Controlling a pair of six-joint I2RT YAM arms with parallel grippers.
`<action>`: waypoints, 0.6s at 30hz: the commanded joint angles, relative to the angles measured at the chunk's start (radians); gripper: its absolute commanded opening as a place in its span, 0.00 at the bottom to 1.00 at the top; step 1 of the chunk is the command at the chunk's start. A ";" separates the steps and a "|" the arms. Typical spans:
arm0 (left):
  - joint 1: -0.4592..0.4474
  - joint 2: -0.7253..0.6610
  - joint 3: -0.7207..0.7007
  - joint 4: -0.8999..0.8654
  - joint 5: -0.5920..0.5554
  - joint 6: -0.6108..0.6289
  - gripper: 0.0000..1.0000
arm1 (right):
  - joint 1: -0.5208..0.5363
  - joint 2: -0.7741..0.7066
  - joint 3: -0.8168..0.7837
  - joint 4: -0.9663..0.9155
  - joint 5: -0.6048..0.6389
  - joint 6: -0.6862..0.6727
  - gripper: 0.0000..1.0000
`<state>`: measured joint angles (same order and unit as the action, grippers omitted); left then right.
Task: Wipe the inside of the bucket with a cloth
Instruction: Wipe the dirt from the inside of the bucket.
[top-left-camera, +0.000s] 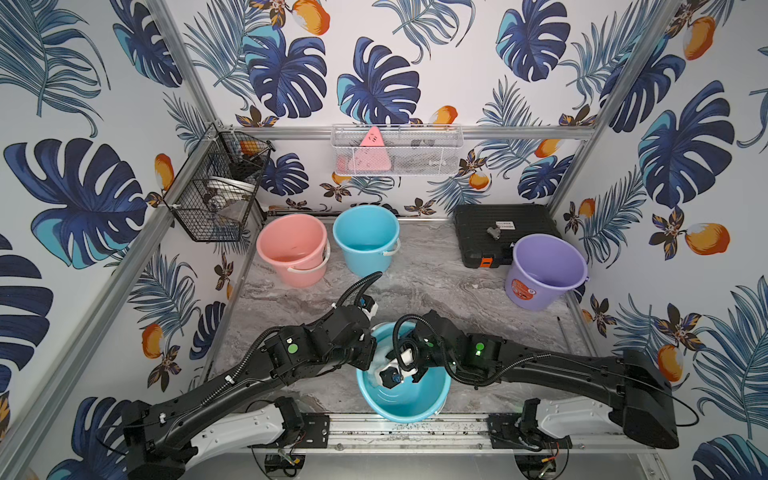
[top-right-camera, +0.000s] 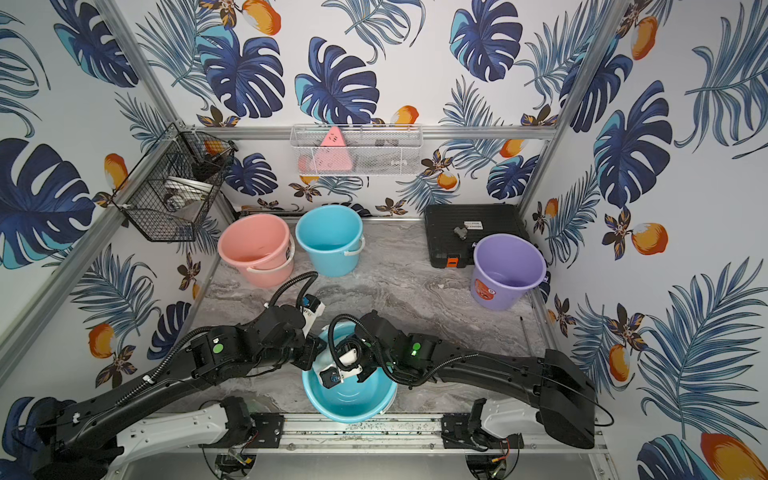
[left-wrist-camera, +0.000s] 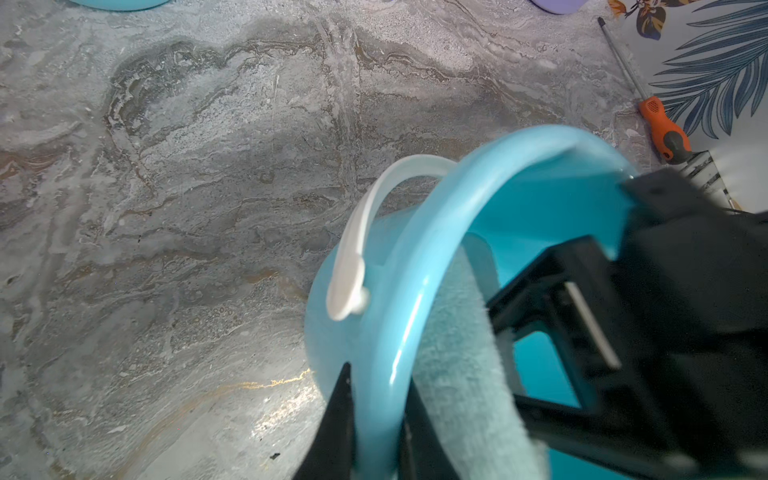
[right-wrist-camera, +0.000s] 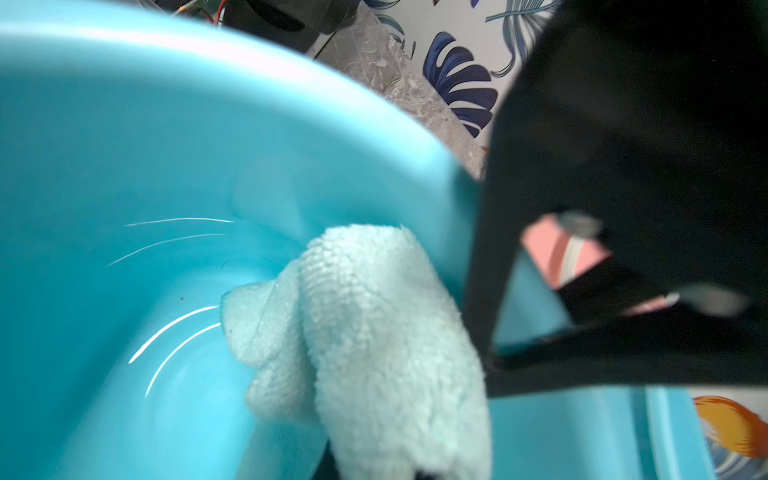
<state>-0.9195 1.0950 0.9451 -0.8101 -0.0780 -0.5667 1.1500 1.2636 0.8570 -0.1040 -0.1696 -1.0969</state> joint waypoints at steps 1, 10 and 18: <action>0.000 -0.006 -0.006 0.024 -0.009 0.006 0.00 | 0.002 -0.058 0.039 -0.159 0.058 -0.070 0.00; 0.000 -0.017 -0.018 0.034 0.001 0.001 0.00 | 0.019 -0.127 0.087 -0.254 0.250 -0.193 0.00; 0.000 -0.017 -0.017 0.034 0.003 0.002 0.00 | 0.029 -0.027 0.072 -0.216 0.346 -0.274 0.00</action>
<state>-0.9195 1.0779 0.9272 -0.8078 -0.0776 -0.5674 1.1763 1.2091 0.9333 -0.3294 0.1268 -1.3197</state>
